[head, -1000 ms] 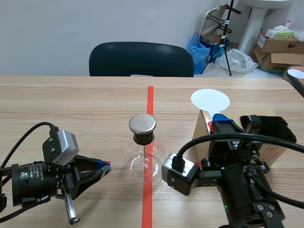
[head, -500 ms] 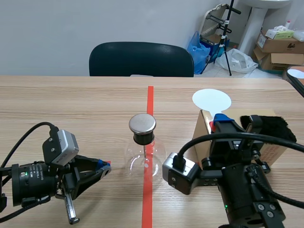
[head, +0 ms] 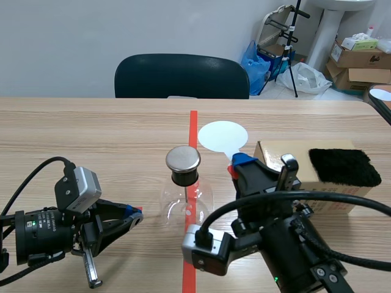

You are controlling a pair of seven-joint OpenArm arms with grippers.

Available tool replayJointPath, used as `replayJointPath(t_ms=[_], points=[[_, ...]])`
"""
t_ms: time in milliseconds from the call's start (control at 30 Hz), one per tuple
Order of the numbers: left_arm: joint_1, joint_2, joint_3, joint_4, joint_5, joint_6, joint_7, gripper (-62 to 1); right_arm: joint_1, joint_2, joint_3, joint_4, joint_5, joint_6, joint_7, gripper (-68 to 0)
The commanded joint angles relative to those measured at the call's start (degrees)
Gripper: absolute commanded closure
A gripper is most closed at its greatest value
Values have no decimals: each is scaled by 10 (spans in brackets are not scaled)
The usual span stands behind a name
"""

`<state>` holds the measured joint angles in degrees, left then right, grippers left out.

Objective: Do the electroscope experiment

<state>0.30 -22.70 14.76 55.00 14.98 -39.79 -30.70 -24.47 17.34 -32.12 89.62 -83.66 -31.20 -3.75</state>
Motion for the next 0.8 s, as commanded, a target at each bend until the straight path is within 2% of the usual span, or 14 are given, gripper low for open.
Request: replayJointPath(t_ms=[0, 333, 767], points=[[-5, 1, -2, 12, -8, -1, -12, -32, 6, 4, 3, 5, 0, -6, 15, -11], [-5, 1, -2, 12, -8, -1, -12, -32, 7, 4, 3, 5, 0, -6, 93, -10], [-5, 1, -2, 12, -8, -1, -12, -32, 7, 4, 3, 5, 0, -6, 119, -11]])
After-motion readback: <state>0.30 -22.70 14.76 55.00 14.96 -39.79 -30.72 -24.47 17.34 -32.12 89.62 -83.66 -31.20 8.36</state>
